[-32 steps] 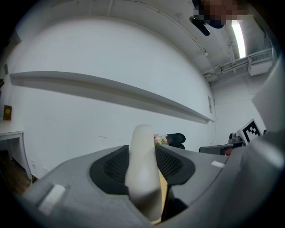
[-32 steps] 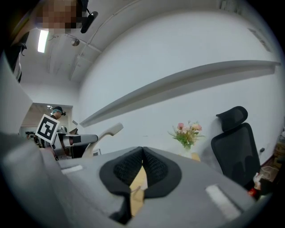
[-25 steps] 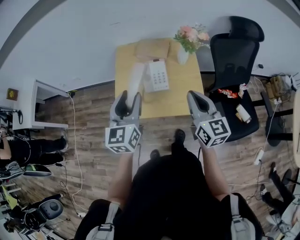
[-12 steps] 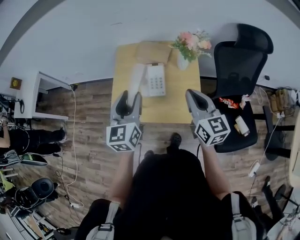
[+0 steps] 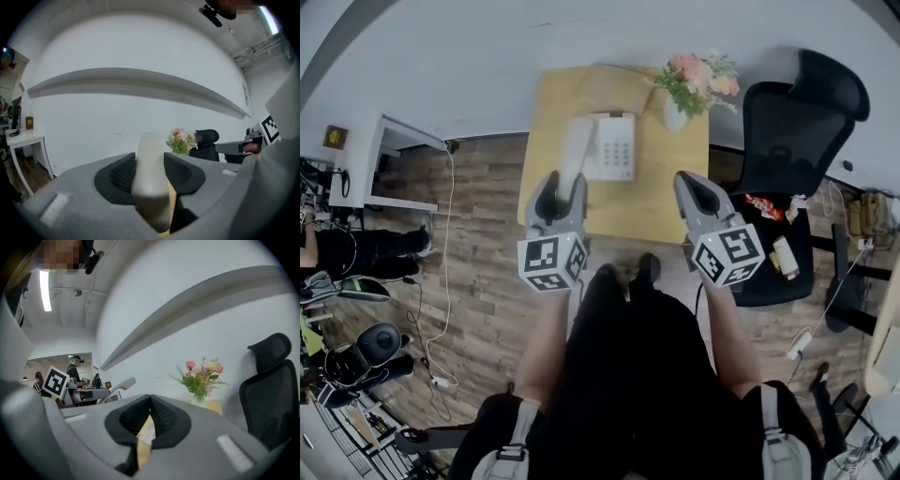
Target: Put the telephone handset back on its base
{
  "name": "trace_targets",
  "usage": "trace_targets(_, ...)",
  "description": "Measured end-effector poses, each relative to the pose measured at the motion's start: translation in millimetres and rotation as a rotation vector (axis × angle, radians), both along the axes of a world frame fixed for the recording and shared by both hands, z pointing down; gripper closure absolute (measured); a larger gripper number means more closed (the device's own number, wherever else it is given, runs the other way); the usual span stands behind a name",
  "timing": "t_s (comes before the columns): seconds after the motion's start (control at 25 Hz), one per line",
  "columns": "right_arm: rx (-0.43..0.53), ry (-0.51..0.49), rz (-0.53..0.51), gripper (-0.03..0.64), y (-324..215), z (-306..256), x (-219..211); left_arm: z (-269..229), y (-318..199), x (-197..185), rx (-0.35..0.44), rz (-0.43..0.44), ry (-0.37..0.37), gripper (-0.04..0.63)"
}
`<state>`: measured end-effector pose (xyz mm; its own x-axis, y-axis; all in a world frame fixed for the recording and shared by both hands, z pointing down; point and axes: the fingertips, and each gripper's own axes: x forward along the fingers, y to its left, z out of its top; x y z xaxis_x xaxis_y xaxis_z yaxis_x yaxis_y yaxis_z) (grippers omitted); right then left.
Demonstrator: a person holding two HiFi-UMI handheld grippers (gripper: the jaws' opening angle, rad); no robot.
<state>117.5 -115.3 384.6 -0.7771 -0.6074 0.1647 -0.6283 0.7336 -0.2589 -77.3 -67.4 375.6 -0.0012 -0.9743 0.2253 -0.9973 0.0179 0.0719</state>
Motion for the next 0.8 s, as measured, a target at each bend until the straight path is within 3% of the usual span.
trace_targets(0.8, -0.025, 0.089, -0.042, 0.614, -29.7, 12.8, -66.0, 67.1, -49.9, -52.2, -0.104, -0.027, 0.046, 0.396)
